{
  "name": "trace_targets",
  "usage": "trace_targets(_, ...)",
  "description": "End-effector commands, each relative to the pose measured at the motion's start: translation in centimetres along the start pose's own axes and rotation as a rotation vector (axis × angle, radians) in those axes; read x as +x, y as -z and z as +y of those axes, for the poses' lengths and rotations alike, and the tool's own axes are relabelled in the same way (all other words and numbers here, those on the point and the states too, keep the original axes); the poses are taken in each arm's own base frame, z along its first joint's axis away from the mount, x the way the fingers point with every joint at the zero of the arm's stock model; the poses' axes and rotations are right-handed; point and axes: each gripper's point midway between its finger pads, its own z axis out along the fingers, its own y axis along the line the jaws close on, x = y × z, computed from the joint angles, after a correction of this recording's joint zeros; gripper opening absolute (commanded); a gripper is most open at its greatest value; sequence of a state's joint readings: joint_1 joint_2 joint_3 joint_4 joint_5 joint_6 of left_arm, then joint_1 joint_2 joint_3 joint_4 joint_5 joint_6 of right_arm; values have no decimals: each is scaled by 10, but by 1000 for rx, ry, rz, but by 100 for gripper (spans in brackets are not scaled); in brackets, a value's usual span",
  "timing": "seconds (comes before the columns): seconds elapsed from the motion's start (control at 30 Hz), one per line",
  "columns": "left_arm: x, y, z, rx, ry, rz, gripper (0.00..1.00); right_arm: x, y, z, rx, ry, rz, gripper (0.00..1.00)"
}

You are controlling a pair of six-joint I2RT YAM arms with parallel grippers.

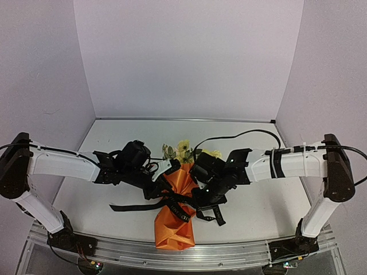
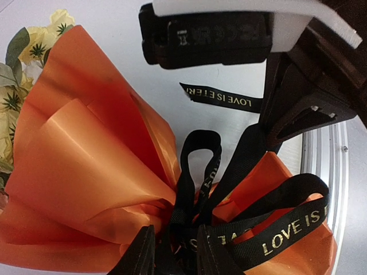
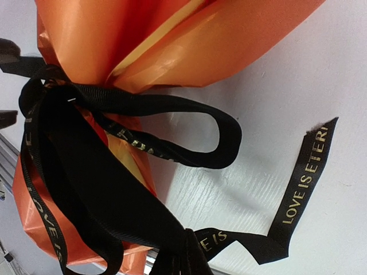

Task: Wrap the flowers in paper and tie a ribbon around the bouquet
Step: Cross the half-tied ribbon over the folded bouquet.

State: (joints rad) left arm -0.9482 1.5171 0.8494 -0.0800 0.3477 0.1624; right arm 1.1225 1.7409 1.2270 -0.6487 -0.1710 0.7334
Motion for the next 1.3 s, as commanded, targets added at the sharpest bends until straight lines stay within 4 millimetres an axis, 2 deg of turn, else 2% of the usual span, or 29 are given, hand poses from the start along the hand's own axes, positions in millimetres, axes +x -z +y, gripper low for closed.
trace_targets(0.0, -10, -3, 0, 17, -27, -1, 27, -13, 19, 9, -18, 18, -63, 0)
trace_targets(0.23, -11, -6, 3, 3, -37, -6, 25, -14, 21, 8, -17, 20, -71, 0)
trace_targets(0.47, -2, -11, 2, 17, -32, 20, 22, -14, 22, 6, -15, 34, -87, 0)
trace_targets(0.57, -4, -11, 3, 13, -39, 14, 20, -14, 23, 7, -22, 44, -93, 0)
trace_targets(0.63, -7, -9, 3, 6, -48, 2, 14, -15, 23, 8, -32, 52, -98, 0)
trace_targets(0.7, -12, -7, 4, 2, -64, -12, 6, -16, 24, 10, -45, 61, -104, 0)
trace_targets(0.77, -16, -4, 4, -6, -74, -33, 4, -16, 24, 14, -71, 69, -102, 0)
trace_targets(1.03, -34, 13, -2, -13, -114, -138, 1, -25, 23, 33, -227, 62, -80, 0)
trace_targets(1.27, -35, 19, -7, 0, -114, -170, 0, -37, 18, 46, -303, 37, -61, 0)
